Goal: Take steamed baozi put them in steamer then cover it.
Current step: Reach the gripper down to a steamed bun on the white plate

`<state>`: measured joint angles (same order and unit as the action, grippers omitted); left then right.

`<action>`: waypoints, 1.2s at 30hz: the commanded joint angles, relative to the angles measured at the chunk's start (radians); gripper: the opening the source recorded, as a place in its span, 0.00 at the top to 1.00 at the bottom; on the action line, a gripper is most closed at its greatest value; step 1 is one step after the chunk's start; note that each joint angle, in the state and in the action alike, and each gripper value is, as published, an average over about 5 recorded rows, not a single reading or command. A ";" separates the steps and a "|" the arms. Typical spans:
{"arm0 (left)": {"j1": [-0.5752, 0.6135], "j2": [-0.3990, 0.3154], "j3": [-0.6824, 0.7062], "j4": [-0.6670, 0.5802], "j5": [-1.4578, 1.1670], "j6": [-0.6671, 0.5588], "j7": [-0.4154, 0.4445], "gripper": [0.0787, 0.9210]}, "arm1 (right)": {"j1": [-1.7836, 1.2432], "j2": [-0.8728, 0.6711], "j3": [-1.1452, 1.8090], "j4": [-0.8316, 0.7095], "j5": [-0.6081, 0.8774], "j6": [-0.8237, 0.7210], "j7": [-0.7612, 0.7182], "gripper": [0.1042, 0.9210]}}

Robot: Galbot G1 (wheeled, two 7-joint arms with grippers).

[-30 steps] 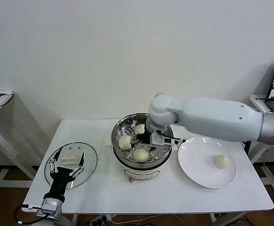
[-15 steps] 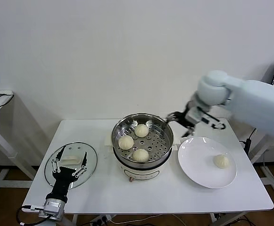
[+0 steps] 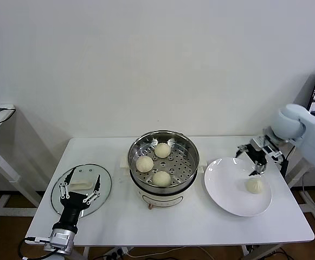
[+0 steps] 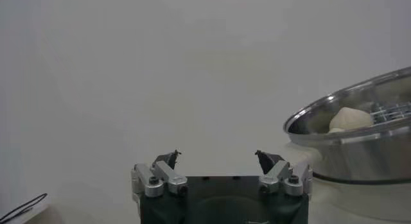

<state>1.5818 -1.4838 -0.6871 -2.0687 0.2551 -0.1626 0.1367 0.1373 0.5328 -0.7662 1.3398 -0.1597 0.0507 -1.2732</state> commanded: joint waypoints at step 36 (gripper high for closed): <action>-0.001 -0.002 0.017 0.001 0.017 0.002 -0.007 0.12 | -0.425 0.129 0.420 -0.307 -0.215 -0.050 0.122 0.12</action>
<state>1.5828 -1.4871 -0.6708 -2.0704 0.2715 -0.1630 0.1287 -0.2701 0.6457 -0.3664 1.0618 -0.3566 -0.0025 -1.1626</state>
